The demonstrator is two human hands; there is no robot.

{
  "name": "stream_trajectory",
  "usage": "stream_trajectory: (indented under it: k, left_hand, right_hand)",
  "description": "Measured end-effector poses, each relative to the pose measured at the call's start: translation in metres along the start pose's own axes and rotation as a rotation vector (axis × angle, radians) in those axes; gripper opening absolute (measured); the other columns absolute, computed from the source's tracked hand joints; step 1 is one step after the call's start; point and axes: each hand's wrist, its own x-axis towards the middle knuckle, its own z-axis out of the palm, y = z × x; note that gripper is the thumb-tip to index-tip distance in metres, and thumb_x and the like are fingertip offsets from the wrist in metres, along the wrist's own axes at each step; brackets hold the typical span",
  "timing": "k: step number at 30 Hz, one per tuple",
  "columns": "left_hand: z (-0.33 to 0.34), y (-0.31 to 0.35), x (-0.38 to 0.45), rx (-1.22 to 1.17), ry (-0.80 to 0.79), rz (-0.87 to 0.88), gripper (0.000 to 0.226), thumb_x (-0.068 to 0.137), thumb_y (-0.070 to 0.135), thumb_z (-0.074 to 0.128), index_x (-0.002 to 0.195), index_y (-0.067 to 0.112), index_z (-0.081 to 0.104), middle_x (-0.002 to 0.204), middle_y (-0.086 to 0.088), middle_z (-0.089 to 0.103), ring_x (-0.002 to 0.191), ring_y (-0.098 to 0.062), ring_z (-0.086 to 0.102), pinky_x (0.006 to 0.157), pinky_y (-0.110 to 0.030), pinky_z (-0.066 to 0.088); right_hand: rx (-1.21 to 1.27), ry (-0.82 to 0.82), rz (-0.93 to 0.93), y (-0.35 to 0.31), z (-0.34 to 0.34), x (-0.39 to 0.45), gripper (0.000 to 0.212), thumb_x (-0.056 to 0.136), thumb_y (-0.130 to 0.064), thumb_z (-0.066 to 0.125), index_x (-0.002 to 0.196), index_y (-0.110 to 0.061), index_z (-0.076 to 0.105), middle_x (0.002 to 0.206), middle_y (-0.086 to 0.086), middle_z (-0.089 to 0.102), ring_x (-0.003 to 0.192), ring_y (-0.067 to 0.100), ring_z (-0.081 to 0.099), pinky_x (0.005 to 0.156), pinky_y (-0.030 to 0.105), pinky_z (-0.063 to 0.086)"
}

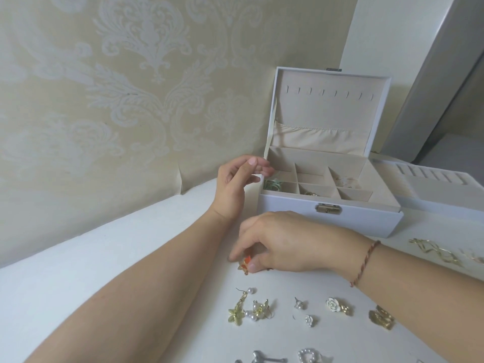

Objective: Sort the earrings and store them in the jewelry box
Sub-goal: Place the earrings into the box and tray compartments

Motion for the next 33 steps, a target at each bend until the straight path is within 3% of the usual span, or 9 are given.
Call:
stream_trajectory:
  k: [6,10,16,22,28,33]
  left_hand:
    - [0.0,0.0,0.0,0.0,0.0,-0.001,0.038,0.083,0.044,0.055,0.087,0.01,0.071,0.081,-0.007,0.073,0.082,-0.021,0.065,0.08,-0.037,0.044]
    - [0.001,0.001,-0.001,0.003,0.0,0.001,0.038,0.083,0.044,0.054,0.088,0.01,0.071,0.08,-0.006,0.073,0.082,-0.02,0.065,0.08,-0.036,0.044]
    - [0.001,0.001,-0.001,0.003,-0.005,0.004,0.036,0.083,0.044,0.054,0.087,0.013,0.071,0.08,-0.005,0.073,0.082,-0.02,0.066,0.079,-0.035,0.044]
    - [0.0,0.001,-0.001,0.015,-0.01,0.008,0.038,0.083,0.044,0.053,0.088,0.011,0.07,0.081,-0.006,0.072,0.082,-0.021,0.066,0.08,-0.035,0.044]
    - [0.002,0.003,-0.002,0.034,-0.014,0.012,0.037,0.084,0.044,0.053,0.086,0.011,0.07,0.081,-0.006,0.072,0.082,-0.019,0.065,0.078,-0.035,0.044]
    - [0.002,0.004,-0.004,0.031,-0.004,0.011,0.037,0.085,0.043,0.053,0.086,0.011,0.07,0.082,-0.008,0.071,0.083,-0.02,0.065,0.079,-0.035,0.044]
  right_hand:
    - [-0.097,0.055,-0.046,-0.003,0.002,0.0,0.014,0.088,-0.033,0.066,0.1,-0.039,0.067,0.103,-0.017,0.055,0.083,-0.003,0.047,0.075,0.027,0.035]
    - [-0.178,0.017,-0.076,-0.003,0.005,0.0,0.01,0.091,-0.029,0.062,0.098,-0.034,0.059,0.101,-0.017,0.049,0.098,0.005,0.049,0.074,0.03,0.037]
    - [-0.218,-0.012,-0.116,-0.001,0.009,-0.003,0.008,0.093,-0.023,0.058,0.094,-0.029,0.053,0.101,-0.015,0.045,0.097,0.008,0.044,0.075,0.031,0.039]
    - [-0.1,0.067,-0.081,0.005,0.011,-0.004,0.025,0.091,-0.032,0.062,0.115,-0.039,0.062,0.107,-0.019,0.056,0.105,0.001,0.047,0.087,0.03,0.041]
    - [-0.18,0.2,-0.152,0.009,0.016,-0.007,0.014,0.089,-0.035,0.063,0.102,-0.036,0.068,0.103,-0.018,0.057,0.098,0.004,0.047,0.075,0.033,0.044]
    - [-0.299,0.21,-0.249,0.008,0.017,-0.006,0.007,0.089,-0.03,0.063,0.094,-0.031,0.058,0.1,-0.017,0.052,0.091,0.008,0.043,0.066,0.029,0.038]
